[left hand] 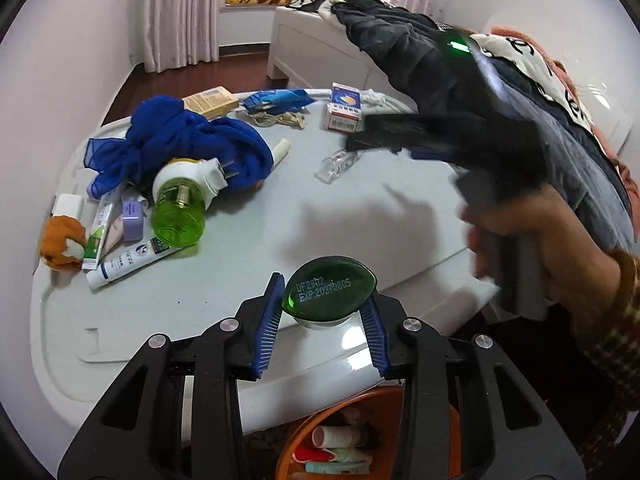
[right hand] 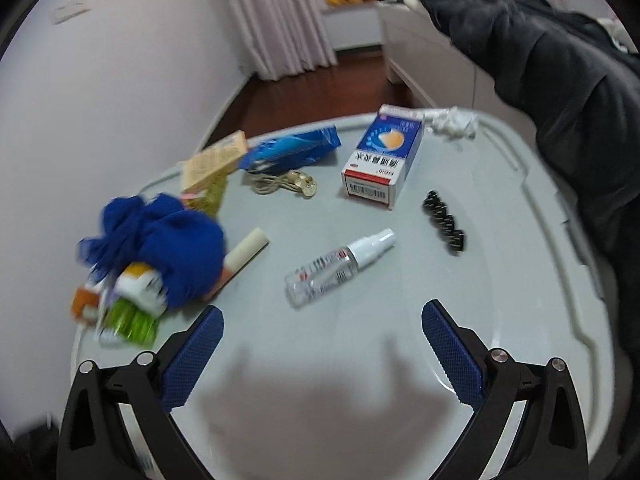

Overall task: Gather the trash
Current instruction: 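Grasp the green round lid with the left tool while the right tool grasps the spray bottle, then carry the lid and spray bottle over the orange bucket and open both tools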

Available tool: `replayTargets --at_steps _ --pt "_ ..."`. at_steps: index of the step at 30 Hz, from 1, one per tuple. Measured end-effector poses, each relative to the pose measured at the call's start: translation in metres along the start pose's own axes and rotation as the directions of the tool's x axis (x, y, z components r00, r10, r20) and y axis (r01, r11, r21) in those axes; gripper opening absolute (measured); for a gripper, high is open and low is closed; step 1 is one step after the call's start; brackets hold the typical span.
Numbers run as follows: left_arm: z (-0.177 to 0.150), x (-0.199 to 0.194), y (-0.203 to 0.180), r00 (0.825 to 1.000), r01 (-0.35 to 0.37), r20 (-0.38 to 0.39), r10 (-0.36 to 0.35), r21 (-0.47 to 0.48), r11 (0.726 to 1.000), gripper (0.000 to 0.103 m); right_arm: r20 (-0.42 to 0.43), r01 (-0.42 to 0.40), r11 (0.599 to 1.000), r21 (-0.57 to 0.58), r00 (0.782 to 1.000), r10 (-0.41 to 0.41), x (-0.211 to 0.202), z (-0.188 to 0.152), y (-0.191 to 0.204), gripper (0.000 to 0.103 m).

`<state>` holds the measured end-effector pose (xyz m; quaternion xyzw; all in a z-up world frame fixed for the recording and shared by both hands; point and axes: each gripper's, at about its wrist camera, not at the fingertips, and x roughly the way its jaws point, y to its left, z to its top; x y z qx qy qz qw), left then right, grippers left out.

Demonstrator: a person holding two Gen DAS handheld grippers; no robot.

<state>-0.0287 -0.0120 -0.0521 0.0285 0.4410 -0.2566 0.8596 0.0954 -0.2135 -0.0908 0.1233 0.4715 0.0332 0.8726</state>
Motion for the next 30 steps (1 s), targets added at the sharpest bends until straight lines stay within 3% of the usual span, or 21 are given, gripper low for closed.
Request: replayTargets --at_steps 4,5,7,9,11,12,18,30 --pt "-0.002 -0.003 0.004 1.0 0.012 0.008 -0.012 -0.009 1.0 0.037 -0.046 0.127 0.992 -0.003 0.991 -0.127 0.035 0.012 0.013 0.093" --pt "-0.002 -0.005 0.006 1.0 0.015 0.015 -0.015 -0.01 1.0 0.037 -0.062 0.157 0.988 -0.003 0.986 -0.157 0.043 0.014 0.014 0.088" --pt "-0.003 -0.009 0.007 0.999 0.028 0.022 -0.028 -0.011 1.0 0.037 -0.112 0.202 0.979 -0.032 0.972 -0.204 0.063 0.017 0.017 0.071" --pt "-0.004 -0.016 0.008 0.999 0.036 0.031 -0.035 -0.012 0.999 0.037 -0.106 0.237 0.968 -0.086 0.964 -0.245 0.064 0.018 0.025 0.056" --pt "-0.004 -0.019 0.009 0.998 0.043 0.042 -0.043 -0.013 0.999 0.037 -0.101 0.244 0.964 -0.108 0.962 -0.255 0.061 0.017 0.025 0.035" --pt "-0.004 -0.02 0.009 0.998 0.05 0.044 -0.049 -0.014 0.999 0.037 -0.102 0.242 0.963 -0.12 0.962 -0.255 0.059 0.016 0.023 0.03" --pt "-0.004 -0.022 0.006 0.997 0.064 0.047 -0.064 -0.004 0.998 0.037 -0.101 0.096 0.987 -0.126 0.989 -0.109 0.036 -0.003 0.001 0.026" --pt "-0.007 -0.011 0.0 0.998 0.057 0.008 -0.057 0.008 0.998 0.037 -0.075 0.012 0.987 -0.162 0.997 -0.024 -0.022 -0.027 0.004 0.025"
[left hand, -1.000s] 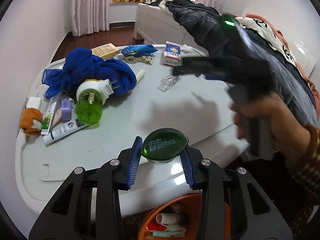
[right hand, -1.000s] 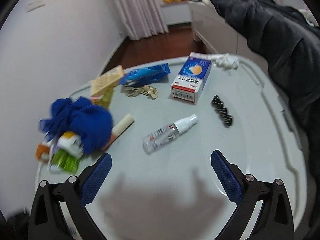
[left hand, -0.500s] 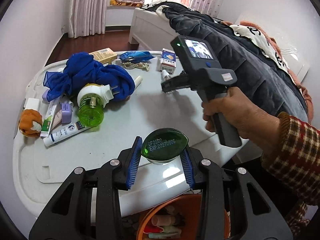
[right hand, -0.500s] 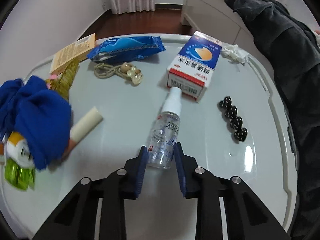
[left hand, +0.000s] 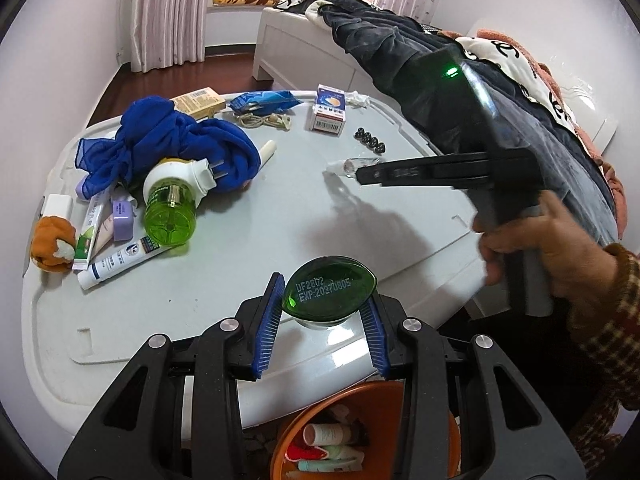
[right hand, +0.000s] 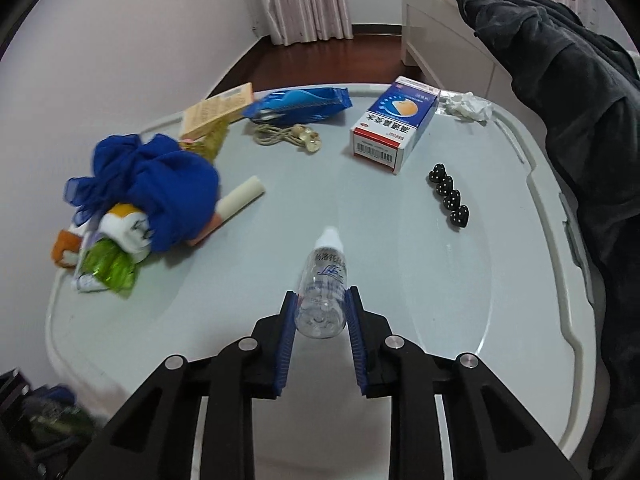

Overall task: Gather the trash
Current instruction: 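Carry the lid and spray bottle over the orange bucket and open both tools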

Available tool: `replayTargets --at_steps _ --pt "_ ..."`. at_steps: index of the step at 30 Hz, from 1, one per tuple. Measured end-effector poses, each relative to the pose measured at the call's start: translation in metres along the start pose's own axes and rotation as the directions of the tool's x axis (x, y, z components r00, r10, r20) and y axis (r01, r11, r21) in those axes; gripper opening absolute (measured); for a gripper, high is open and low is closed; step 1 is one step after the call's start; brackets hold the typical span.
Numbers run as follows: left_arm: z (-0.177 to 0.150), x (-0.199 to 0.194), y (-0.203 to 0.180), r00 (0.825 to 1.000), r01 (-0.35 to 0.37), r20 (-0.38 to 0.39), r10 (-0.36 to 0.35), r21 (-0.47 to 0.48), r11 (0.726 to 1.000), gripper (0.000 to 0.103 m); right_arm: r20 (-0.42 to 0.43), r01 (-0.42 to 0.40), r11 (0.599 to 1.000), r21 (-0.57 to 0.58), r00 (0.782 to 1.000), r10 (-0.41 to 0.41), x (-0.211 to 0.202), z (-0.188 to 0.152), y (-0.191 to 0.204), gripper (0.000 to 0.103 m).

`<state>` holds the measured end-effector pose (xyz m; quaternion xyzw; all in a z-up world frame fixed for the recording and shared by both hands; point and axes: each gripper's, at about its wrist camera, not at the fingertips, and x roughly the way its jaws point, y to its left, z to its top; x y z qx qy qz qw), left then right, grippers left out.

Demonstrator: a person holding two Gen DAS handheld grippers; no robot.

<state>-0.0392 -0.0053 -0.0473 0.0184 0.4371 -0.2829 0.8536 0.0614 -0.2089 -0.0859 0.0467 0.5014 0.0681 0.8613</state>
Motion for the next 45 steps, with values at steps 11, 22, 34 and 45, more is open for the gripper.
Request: replayTargets --at_steps 11,22,34,45 --pt "-0.003 0.001 -0.001 1.0 0.001 -0.01 -0.001 0.012 1.0 0.037 0.032 0.024 0.998 -0.066 0.999 -0.022 -0.045 -0.002 0.007 0.024" --pt "-0.016 -0.022 -0.02 1.0 0.008 -0.021 -0.007 0.042 0.999 0.037 0.074 -0.05 0.987 -0.155 0.995 0.062 -0.116 -0.033 0.039 0.024" --pt "-0.116 -0.038 -0.051 0.952 -0.006 -0.306 -0.007 -0.043 0.999 0.037 -0.217 -0.222 0.951 -0.215 0.96 0.175 -0.109 -0.182 0.073 0.024" --pt "-0.134 -0.029 -0.054 0.925 -0.087 -0.376 0.06 -0.056 0.995 0.063 -0.316 -0.23 0.948 -0.218 0.936 0.154 -0.078 -0.224 0.085 0.08"
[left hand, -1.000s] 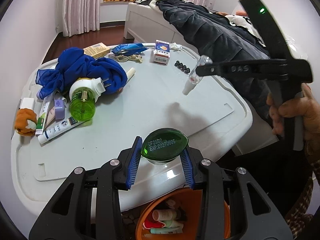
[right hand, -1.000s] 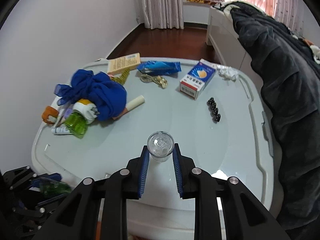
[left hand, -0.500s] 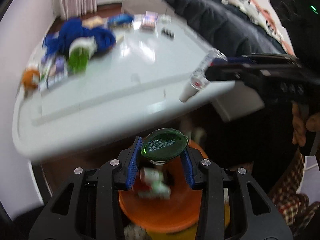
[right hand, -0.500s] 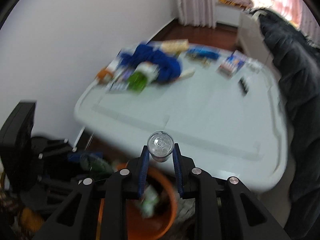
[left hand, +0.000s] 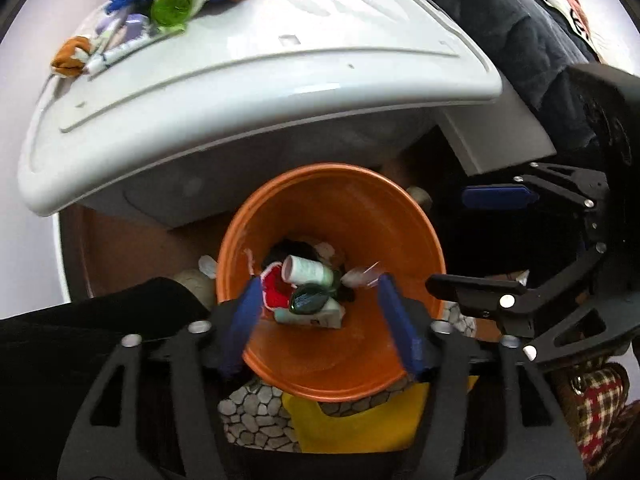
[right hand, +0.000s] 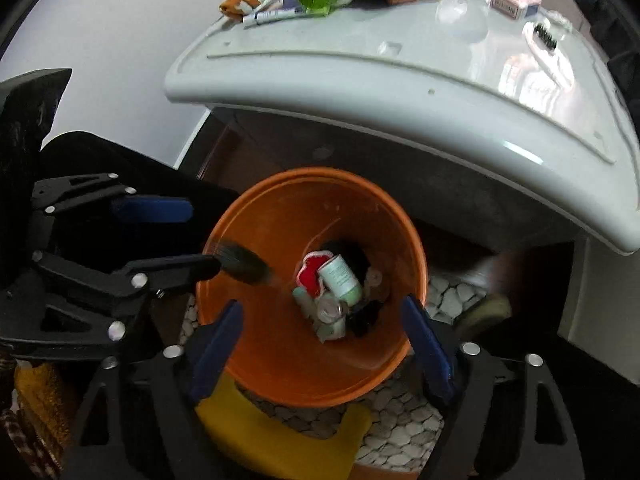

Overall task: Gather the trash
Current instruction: 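Carry the lid and spray bottle over the orange bucket and open both tools, then grasp the blue cloth with the left tool while the right tool grasps the blue-white medicine box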

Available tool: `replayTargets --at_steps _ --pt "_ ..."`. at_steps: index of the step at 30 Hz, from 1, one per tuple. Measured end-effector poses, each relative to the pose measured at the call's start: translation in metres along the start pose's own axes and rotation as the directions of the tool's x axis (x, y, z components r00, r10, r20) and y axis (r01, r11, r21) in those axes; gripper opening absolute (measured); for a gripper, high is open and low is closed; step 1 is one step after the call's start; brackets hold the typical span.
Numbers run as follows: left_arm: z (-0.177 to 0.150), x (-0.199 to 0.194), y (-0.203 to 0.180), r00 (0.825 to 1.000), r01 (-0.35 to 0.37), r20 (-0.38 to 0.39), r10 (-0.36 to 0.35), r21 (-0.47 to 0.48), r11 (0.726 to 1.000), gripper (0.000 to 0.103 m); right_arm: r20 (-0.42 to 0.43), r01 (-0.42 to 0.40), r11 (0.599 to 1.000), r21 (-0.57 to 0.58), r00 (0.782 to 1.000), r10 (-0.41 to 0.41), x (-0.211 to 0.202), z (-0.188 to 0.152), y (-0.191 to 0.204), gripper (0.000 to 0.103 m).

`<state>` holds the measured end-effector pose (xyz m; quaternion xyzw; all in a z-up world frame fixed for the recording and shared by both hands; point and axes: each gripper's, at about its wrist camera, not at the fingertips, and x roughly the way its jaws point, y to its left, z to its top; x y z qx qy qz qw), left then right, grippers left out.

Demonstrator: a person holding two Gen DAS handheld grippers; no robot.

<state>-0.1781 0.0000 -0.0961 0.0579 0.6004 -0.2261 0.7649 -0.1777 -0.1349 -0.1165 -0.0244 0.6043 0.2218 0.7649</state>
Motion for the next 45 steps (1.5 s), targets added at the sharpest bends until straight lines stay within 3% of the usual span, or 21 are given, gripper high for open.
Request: replayTargets --at_steps 3,7,13,18,21,25,30,34,37,42,45 --pt "0.002 -0.002 0.002 1.0 0.003 0.015 -0.003 -0.011 1.0 0.065 0.03 -0.009 1.0 0.017 1.0 0.008 -0.005 0.003 -0.006 0.08" --pt "0.0 -0.002 0.001 1.0 0.002 0.01 -0.001 -0.013 1.0 0.078 0.077 -0.046 0.996 0.075 0.996 0.04 -0.012 0.005 -0.021 0.084" --pt "0.001 -0.006 -0.001 1.0 0.015 0.026 -0.015 0.01 1.0 0.08 0.15 -0.069 0.987 0.147 0.988 0.047 -0.03 0.012 -0.041 0.087" --pt "0.009 -0.023 0.011 0.994 0.008 0.112 -0.004 -0.031 0.999 0.086 0.213 -0.054 0.982 0.181 0.977 0.014 -0.048 0.023 -0.06 0.091" --pt "0.02 -0.04 0.024 0.978 -0.013 0.206 0.025 -0.061 0.998 0.086 0.255 -0.034 0.981 0.194 0.967 -0.017 -0.062 0.037 -0.074 0.093" --pt "0.038 -0.062 0.046 0.935 -0.018 0.35 0.059 -0.119 0.993 0.086 0.318 -0.041 0.978 0.206 0.948 -0.027 -0.08 0.063 -0.089 0.095" --pt "0.091 -0.075 0.072 0.914 -0.061 0.386 0.124 -0.171 0.983 0.086 0.437 -0.094 0.975 0.202 0.899 -0.003 -0.103 0.114 -0.1 0.098" --pt "0.149 -0.077 0.089 0.882 -0.14 0.424 0.206 -0.18 0.974 0.086 0.507 -0.106 0.977 0.182 0.862 -0.001 -0.108 0.151 -0.105 0.098" --pt "0.193 -0.068 0.101 0.866 -0.213 0.42 0.272 -0.181 0.96 0.086 0.534 -0.09 0.98 0.178 0.845 -0.019 -0.103 0.161 -0.11 0.098" --pt "0.261 -0.028 0.124 0.894 -0.247 0.331 0.302 -0.198 0.949 0.086 0.527 -0.031 0.984 0.175 0.847 -0.067 -0.09 0.16 -0.118 0.098" --pt "0.294 0.004 0.138 0.895 -0.306 0.266 0.358 -0.217 0.927 0.086 0.54 0.019 0.987 0.157 0.835 -0.102 -0.094 0.158 -0.115 0.098"
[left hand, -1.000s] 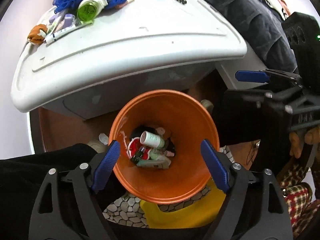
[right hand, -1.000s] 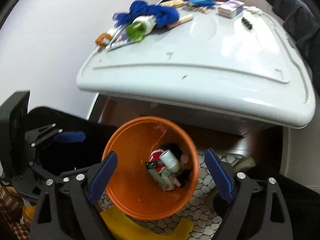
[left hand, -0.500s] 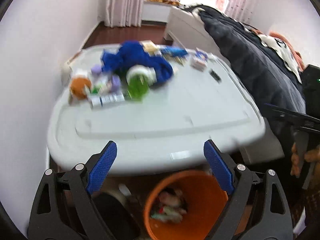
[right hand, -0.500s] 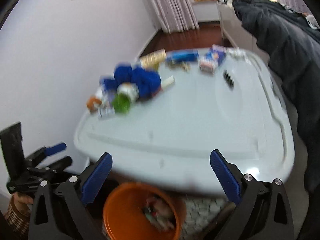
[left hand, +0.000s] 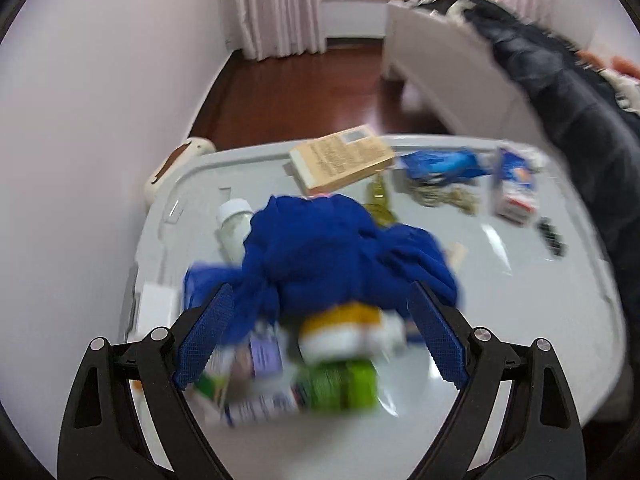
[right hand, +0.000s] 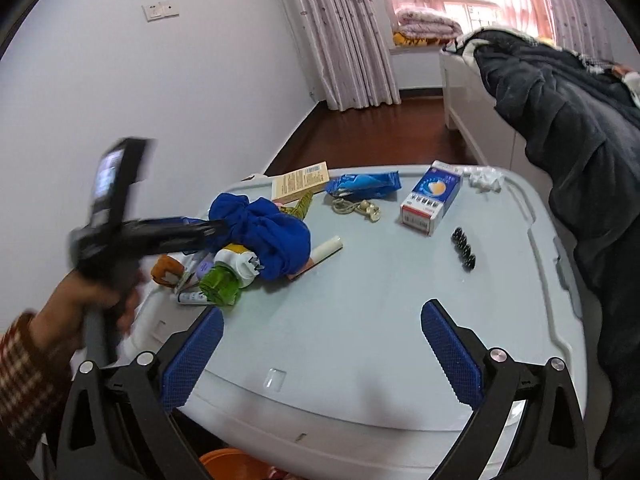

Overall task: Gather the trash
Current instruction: 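Grasp the blue cloth with the left tool while the right tool grasps the blue-white medicine box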

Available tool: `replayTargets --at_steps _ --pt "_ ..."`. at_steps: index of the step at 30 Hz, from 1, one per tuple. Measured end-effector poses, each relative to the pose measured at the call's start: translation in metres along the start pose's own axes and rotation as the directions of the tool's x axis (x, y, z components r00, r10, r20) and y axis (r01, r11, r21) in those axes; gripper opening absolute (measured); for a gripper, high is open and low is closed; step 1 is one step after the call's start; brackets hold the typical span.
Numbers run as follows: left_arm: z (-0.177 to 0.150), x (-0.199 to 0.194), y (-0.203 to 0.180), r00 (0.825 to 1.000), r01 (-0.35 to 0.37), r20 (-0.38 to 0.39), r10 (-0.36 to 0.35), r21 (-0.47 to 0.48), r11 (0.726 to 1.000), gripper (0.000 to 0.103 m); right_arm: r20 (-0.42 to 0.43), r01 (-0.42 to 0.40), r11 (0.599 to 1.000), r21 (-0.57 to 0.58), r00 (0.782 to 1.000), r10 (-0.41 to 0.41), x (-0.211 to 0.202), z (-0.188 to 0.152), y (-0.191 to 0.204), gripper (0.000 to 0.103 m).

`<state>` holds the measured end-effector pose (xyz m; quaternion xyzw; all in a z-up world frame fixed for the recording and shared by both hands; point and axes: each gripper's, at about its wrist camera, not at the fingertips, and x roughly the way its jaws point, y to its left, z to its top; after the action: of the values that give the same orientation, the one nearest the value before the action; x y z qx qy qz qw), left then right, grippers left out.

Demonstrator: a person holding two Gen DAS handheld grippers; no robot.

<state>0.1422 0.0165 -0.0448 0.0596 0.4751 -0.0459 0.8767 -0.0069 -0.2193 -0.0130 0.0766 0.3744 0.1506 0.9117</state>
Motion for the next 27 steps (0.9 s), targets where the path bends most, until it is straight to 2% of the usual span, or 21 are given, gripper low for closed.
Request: replayTargets --at_steps 3,5,6,8,11,17,21,23,27 --pt "0.012 0.03 0.001 0.998 -0.049 -0.04 0.048 -0.03 0.998 0.086 0.021 0.039 0.998 -0.052 0.999 -0.038 -0.002 -0.002 0.004 0.098" --pt "0.015 0.04 0.003 0.998 -0.061 -0.028 0.06 -0.063 0.996 0.086 0.008 0.035 0.997 -0.072 0.999 -0.035 0.001 -0.004 0.006 0.098" --pt "0.015 0.04 0.004 0.998 -0.066 -0.015 0.065 -0.077 0.995 0.082 -0.001 0.034 0.997 -0.074 0.999 -0.034 0.004 -0.005 0.005 0.098" --pt "0.012 0.039 0.004 0.997 -0.074 0.003 0.075 -0.098 0.992 0.052 -0.009 0.035 0.996 -0.077 0.999 -0.036 0.005 -0.007 0.005 0.098" --pt "0.008 0.029 -0.001 0.996 -0.08 0.041 0.084 -0.09 0.993 0.035 0.02 0.073 0.993 -0.095 0.997 -0.072 0.003 -0.009 0.006 0.098" --pt "0.001 -0.02 -0.002 0.984 -0.004 0.177 0.022 -0.097 0.995 0.033 0.053 0.088 0.992 -0.089 0.995 -0.083 -0.003 -0.008 0.001 0.098" --pt "-0.007 -0.08 -0.006 0.954 0.04 0.3 -0.013 -0.083 0.996 0.033 0.02 0.075 0.996 -0.038 0.997 -0.074 0.004 -0.008 -0.01 0.098" --pt "-0.016 -0.101 -0.011 0.943 0.061 0.33 -0.032 -0.077 0.995 0.033 0.007 0.081 0.997 0.0 0.997 -0.081 0.009 -0.008 -0.02 0.098" --pt "-0.038 -0.115 -0.018 0.926 0.151 0.36 -0.11 -0.087 0.985 0.034 -0.044 0.13 0.988 0.084 0.991 -0.127 0.028 0.001 -0.042 0.098"
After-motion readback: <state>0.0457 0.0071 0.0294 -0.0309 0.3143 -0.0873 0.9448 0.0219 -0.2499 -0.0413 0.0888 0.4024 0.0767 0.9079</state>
